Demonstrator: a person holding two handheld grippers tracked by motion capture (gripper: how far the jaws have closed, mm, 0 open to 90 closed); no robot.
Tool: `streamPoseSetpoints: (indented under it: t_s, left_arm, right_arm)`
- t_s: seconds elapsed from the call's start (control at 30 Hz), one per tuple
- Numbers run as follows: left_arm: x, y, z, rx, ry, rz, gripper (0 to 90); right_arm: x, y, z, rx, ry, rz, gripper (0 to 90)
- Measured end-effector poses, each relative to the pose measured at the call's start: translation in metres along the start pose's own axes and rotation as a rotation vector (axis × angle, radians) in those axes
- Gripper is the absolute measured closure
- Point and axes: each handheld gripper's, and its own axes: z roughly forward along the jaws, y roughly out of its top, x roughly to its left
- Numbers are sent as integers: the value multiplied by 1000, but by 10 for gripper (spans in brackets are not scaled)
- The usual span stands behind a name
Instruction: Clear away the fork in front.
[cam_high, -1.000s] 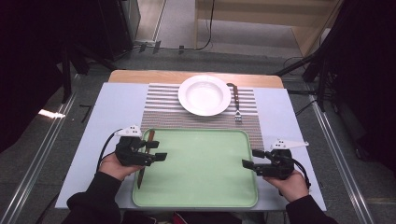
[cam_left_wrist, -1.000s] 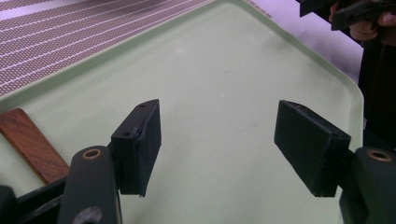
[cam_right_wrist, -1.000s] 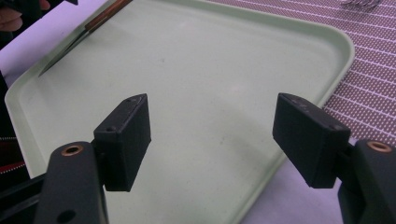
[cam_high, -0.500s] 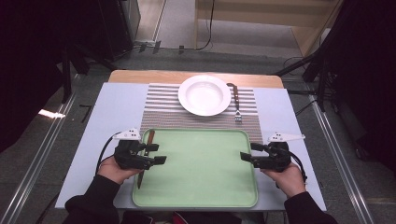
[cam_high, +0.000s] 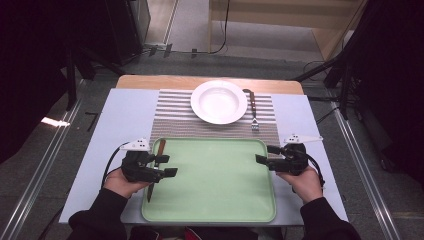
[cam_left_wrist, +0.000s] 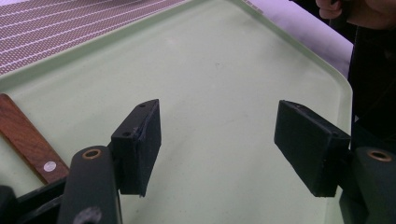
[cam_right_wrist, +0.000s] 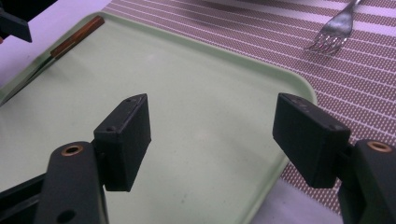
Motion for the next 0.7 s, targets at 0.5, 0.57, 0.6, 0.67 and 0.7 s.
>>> streamPoseSetpoints:
  t_s: [0.5, 0.57, 0.6, 0.67, 0.7]
  left_arm:
    - [0, -1, -2, 1, 2, -1, 314]
    - [0, -1, -1, 6, 0, 0, 314]
    - [0, -1, -1, 5, 1, 0, 314]
    - [0, 0, 0, 1, 2, -6, 314]
    - [0, 0, 0, -1, 1, -4, 314]
  right_arm:
    - [-11, 17, 13, -10, -45, 14, 267]
    - [-12, 19, 15, -10, -55, 15, 267]
    - [-13, 20, 16, -14, -56, 17, 267]
    - [-14, 22, 18, -14, -65, 17, 267]
    - [-15, 23, 19, -15, -71, 15, 268]
